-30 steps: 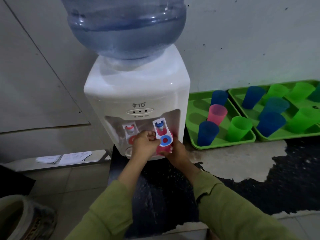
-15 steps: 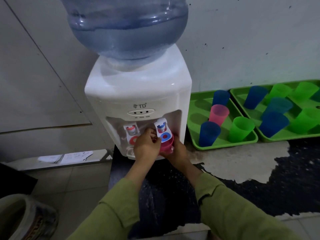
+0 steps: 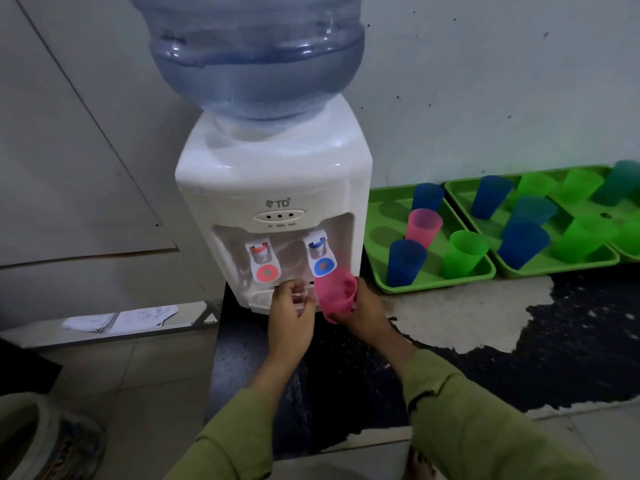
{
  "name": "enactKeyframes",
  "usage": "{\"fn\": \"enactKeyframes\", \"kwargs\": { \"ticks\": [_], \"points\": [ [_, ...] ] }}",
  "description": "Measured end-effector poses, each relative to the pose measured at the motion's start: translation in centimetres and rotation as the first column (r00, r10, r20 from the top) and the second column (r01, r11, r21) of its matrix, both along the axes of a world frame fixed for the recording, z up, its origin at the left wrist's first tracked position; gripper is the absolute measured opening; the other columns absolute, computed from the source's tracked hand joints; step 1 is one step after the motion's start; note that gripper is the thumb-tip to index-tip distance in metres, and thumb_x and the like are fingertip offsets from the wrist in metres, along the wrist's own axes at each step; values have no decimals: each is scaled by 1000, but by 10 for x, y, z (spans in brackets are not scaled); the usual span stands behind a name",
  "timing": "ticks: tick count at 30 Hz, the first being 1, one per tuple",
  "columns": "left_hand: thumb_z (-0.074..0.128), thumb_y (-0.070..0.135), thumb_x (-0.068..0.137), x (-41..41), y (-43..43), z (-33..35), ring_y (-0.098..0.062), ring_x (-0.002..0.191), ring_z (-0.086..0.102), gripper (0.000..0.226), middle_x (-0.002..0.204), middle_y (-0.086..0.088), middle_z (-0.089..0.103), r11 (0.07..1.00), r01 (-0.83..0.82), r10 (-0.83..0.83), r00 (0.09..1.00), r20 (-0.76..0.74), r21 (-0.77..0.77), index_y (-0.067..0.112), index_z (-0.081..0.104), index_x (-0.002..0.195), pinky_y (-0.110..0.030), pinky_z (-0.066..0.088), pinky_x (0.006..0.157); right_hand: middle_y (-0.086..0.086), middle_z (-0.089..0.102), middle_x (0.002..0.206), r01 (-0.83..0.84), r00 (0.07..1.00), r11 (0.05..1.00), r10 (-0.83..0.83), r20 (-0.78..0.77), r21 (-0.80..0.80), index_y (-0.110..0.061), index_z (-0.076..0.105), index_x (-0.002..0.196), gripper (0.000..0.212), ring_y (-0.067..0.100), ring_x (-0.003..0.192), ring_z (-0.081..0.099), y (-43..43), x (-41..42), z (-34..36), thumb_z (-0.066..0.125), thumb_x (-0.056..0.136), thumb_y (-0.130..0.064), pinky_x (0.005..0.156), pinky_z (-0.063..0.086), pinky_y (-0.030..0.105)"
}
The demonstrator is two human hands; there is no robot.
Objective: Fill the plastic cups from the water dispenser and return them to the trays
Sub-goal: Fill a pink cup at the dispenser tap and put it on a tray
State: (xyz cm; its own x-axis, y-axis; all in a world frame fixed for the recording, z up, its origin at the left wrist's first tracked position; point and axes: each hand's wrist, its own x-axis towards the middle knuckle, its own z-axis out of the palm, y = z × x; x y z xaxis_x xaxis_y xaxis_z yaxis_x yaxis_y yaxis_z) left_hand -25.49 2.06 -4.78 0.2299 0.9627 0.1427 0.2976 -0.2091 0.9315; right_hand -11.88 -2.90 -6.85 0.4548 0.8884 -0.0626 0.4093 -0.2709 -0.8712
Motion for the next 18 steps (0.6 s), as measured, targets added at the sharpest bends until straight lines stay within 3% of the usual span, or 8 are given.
{"fn": "enactKeyframes", "kwargs": {
  "ticks": [4,7,9,11,15,16,18],
  "points": [
    [59,12,86,4,-7,-8,-4,89,58,19,105,2,59,999,30,-31,999,-26,-45,20,53,102,-10,44,68,8,62,111,19,1000,1000,-19,-8,0,-10,49,119,64,23,98,61,-13,5,4,81,64,-21,80,55,37],
    [59,12,87,15,-14,-13,-6,90,58,20,106,1,60,997,51,-54,997,-52,-53,17,54,105,-9,42,71,11,63,104,59,997,998,-57,-43,38,-19,49,106,52,10,82,64,-25,17,8,81,65,-15,65,52,13],
    [59,12,87,24,-19,-17,-11,93,59,19,106,-1,60,996,75,-78,995,-66,-43,13,55,105,-10,41,76,4,63,102,87,996,995,-85,-36,57,-22,49,110,57,8,82,63,-30,28,16,83,64,-18,62,46,7],
    [60,10,86,37,-24,-21,-15,94,59,19,107,-5,61,994,102,-105,992,-76,-39,9,56,105,-17,42,80,-5,58,102,104,994,991,-106,21,84,-17,48,116,67,11,88,58,-33,41,27,85,60,-23,67,45,8],
    [59,13,86,71,-25,-25,-7,85,57,17,107,-7,58,978,181,-192,975,-116,-101,14,53,101,-5,41,70,0,56,105,126,983,978,-145,114,165,-10,46,119,72,15,94,55,-29,73,52,85,59,-22,80,51,28],
    [59,12,86,79,-24,-26,-8,86,57,17,109,-8,56,971,209,-223,967,-122,-118,15,52,102,-7,43,72,1,55,105,126,982,975,-149,118,185,-9,45,121,74,15,95,55,-26,82,59,85,59,-20,80,50,25],
    [57,6,85,97,-21,-27,-16,95,58,23,115,-12,54,961,245,-263,955,-141,-132,11,52,107,-27,49,84,-1,53,104,132,983,967,-156,101,217,-9,44,122,75,15,95,54,-20,101,70,85,60,-18,74,45,14]
  ]
}}
